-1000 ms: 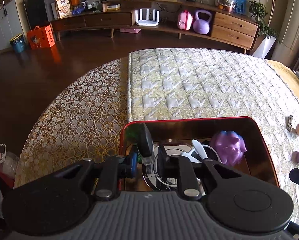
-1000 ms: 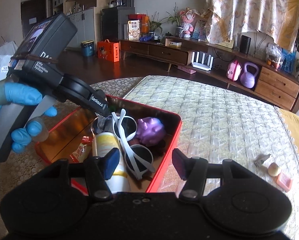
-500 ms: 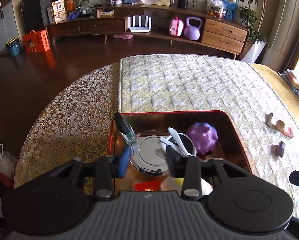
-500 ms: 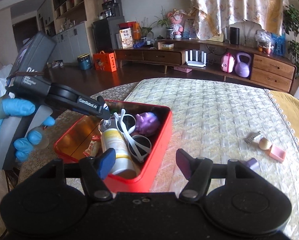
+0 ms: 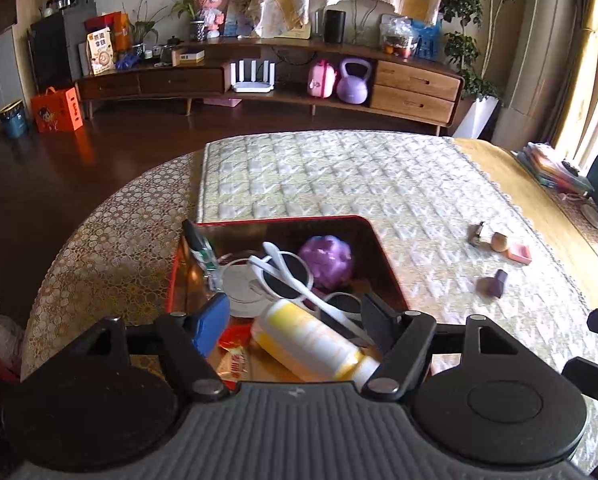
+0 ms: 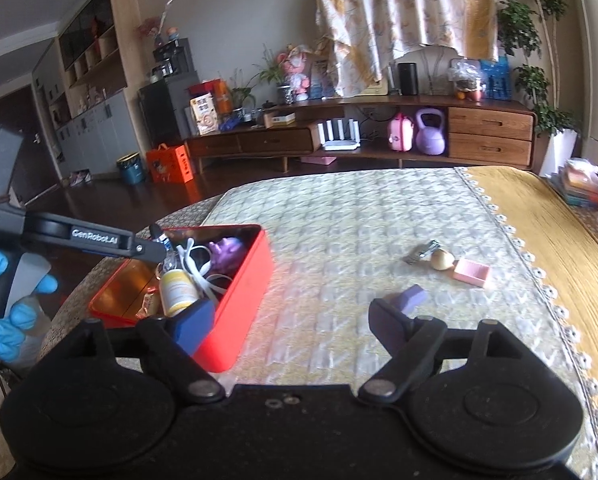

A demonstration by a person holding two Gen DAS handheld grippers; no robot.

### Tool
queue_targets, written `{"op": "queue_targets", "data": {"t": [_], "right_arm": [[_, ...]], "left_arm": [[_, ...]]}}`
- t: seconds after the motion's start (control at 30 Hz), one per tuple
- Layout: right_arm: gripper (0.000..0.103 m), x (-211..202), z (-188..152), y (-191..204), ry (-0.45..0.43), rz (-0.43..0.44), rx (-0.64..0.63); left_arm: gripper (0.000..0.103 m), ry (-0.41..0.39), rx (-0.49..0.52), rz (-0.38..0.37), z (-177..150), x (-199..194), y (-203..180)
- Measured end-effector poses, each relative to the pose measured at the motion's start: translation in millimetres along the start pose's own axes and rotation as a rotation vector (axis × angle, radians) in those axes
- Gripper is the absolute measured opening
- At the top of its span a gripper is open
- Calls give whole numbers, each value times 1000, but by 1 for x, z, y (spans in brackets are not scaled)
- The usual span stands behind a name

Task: Organize rigid objects
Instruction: 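Withdraw both grippers from the red box toward the remaining items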

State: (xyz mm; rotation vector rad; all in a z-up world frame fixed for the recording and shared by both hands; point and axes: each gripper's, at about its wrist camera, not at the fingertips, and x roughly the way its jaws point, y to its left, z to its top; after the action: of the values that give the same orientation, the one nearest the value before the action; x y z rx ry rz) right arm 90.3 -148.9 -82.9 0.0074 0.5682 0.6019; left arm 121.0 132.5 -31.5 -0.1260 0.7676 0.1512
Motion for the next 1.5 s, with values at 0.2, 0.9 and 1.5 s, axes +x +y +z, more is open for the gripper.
{"op": "queue_targets", "data": {"t": [0.2, 0.9, 1.5], "right_arm": [[93, -10, -6, -18, -11, -49, 34], [102, -6, -9, -91, 7, -231, 123], [100, 49, 11, -150, 70, -239, 117]], "left_arm": [[73, -22, 38, -24, -6, -9, -28], [83, -26, 127, -131, -9, 24, -129], [83, -1, 226, -163, -11, 92, -191]]}}
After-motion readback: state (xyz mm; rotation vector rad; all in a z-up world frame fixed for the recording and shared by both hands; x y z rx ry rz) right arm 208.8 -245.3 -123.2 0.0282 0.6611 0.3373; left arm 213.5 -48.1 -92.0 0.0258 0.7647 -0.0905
